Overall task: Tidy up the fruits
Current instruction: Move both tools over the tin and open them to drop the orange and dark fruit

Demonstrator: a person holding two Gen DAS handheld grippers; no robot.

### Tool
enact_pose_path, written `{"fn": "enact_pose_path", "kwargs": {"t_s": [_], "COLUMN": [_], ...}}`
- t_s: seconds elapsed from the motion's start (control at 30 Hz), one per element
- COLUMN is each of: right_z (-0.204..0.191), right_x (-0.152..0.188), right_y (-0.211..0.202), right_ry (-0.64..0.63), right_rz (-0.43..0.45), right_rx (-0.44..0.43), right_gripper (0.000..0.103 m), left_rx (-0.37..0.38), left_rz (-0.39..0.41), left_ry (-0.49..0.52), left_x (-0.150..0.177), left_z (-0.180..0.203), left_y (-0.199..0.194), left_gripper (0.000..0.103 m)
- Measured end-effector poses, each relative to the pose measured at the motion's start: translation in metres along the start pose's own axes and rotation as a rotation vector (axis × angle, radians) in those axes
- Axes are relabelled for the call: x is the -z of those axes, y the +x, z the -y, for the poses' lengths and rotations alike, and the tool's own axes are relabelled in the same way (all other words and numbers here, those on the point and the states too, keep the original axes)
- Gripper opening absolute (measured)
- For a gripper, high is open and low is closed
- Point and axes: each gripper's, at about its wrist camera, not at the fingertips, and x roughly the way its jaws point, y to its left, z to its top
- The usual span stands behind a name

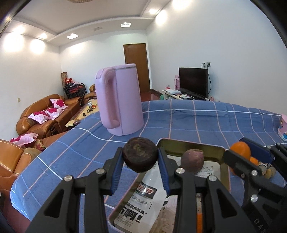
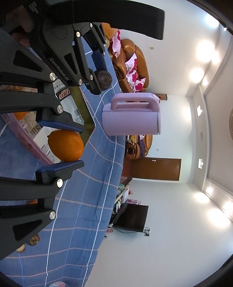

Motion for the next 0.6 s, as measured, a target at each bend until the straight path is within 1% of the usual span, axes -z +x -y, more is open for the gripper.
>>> {"fn": "enact_pose_path", "kwargs": {"t_s": [0.23, 0.47, 0.6], "right_z": [-0.008, -0.003, -0.003], "right_x": [0.004, 0.012, 0.014], "right_y": [0.015, 0.032, 0.036], "right_ry": [-0.001, 0.028, 0.027], "right_rz": [-0.052, -0.141, -0.164], "right_rx": [-0.023, -0.044, -0.068], "right_gripper": [0.035, 0.035, 0.035], "left_rx": [0.041, 0.034, 0.018], "left_rz": [-0.065, -0.086, -0.093], "left_ry": [-0.014, 0.007, 0.015], "left_x": [0.005, 0.008, 0.009], "left_z": [-0.005, -0.002, -0.001], "left_y": [0.014, 0.020, 0.022], "left_gripper": [0.040, 0.040, 0.041]}}
